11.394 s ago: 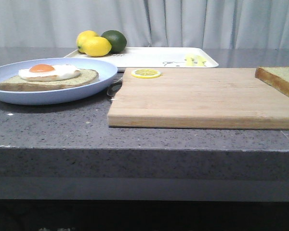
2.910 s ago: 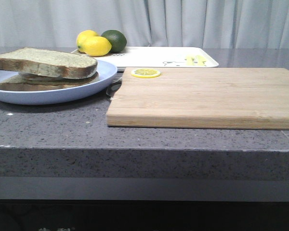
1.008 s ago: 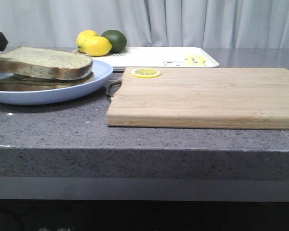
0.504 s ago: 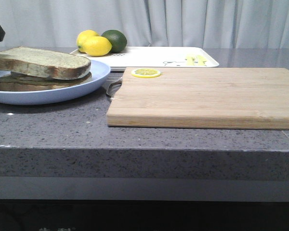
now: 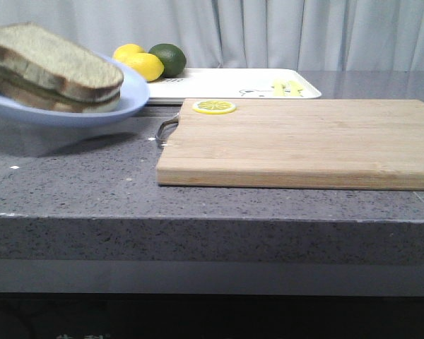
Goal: Place bread and move sandwich to tray
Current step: 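Lift the blue plate with the left gripper and lower it onto the white tray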
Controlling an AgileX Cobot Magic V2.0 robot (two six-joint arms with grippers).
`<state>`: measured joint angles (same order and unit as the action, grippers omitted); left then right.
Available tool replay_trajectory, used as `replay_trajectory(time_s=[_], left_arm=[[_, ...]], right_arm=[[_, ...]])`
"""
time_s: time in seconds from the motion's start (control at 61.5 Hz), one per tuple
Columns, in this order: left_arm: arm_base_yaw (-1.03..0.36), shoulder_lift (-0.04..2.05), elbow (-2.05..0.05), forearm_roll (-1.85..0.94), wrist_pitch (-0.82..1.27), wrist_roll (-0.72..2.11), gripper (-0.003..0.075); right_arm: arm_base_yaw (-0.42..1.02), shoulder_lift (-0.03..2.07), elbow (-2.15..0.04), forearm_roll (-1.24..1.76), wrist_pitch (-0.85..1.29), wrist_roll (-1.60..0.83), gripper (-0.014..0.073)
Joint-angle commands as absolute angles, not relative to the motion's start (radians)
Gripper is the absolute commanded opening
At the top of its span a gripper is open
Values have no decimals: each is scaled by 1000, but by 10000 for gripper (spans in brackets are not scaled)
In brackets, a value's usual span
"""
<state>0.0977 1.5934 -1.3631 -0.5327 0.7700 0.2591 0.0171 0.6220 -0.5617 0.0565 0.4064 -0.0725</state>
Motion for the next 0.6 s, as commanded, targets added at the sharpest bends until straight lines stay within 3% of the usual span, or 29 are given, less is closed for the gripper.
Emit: replay_trajectory(time_s=[0.0,0.585], left_arm=[[74,1569,-1460,-625,723,249,-18],[-113,2176,-2318,-683,931,162,-18]], right_arm=[[13,621,-590,57,331,-75,-109],[13,621,-590,57,331,-75,-109]])
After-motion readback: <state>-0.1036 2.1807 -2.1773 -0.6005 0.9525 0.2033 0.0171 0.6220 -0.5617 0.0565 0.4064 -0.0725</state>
